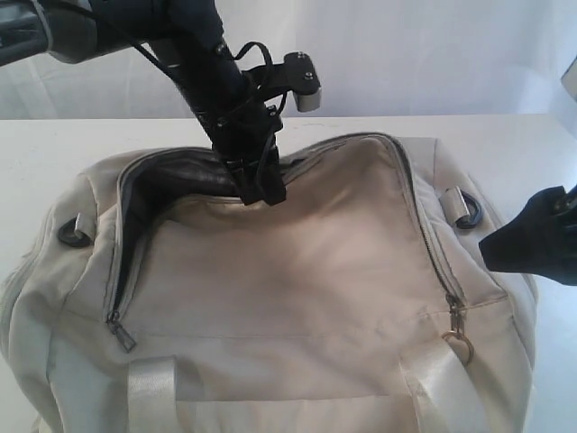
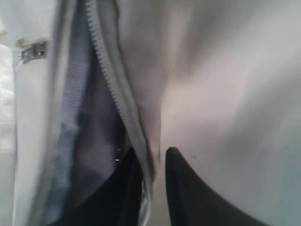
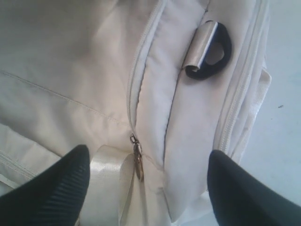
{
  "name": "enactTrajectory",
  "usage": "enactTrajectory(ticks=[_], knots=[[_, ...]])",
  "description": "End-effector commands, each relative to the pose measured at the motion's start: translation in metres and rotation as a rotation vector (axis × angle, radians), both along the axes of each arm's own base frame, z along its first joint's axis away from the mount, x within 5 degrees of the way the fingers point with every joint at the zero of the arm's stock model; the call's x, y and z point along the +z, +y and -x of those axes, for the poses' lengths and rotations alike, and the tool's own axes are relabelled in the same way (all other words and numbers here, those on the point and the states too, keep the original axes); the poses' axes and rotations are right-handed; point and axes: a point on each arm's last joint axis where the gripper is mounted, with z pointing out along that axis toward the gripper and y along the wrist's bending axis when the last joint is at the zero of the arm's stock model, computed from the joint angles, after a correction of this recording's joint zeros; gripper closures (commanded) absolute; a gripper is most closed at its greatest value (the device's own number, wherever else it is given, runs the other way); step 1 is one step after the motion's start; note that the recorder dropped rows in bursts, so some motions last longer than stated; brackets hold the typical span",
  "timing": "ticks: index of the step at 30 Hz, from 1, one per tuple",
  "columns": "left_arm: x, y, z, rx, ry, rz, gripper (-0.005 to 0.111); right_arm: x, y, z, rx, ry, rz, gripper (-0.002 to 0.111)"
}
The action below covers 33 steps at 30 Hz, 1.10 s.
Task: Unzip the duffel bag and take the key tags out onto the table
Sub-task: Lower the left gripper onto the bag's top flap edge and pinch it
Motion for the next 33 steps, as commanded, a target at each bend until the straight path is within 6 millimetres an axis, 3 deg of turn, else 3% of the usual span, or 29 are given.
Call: enactTrajectory(ticks=[1, 7, 11, 18, 20, 25, 27, 33], knots=[[0.011, 0.001, 0.006, -0.004, -0.005, 0.024, 0.083, 0.000, -0.001, 0.001, -0.011, -0.013, 0.000, 0.042], [0.036, 0.002, 0.012, 0.011, -0.074, 0.092, 0.085, 0.000, -0.001, 0.000, -0.013, -0.018, 0.005, 0.042], [0.040, 0.004, 0.018, -0.012, -0.060, 0.092, 0.107, 0.000, -0.001, 0.000, -0.013, -0.018, 0.005, 0.042], [0.041, 0.004, 0.016, -0.020, -0.085, 0.089, 0.106, 0.000, -0.001, 0.001, -0.009, -0.009, 0.004, 0.042], [0.040, 0.003, 0.014, -0.041, -0.104, 0.084, 0.098, 0.000, -0.001, 0.001, -0.009, -0.009, 0.004, 0.042], [0.030, 0.002, 0.006, -0.037, -0.131, 0.069, 0.057, 0.000, -0.001, 0.001, -0.009, -0.008, 0.004, 0.042], [0.025, 0.000, 0.002, -0.045, -0.142, 0.067, 0.047, 0.000, -0.001, 0.001, -0.009, -0.008, 0.004, 0.042], [0.013, -0.003, -0.003, -0.039, -0.127, 0.069, 0.050, 0.000, -0.001, 0.001, -0.009, -0.008, 0.004, 0.042]])
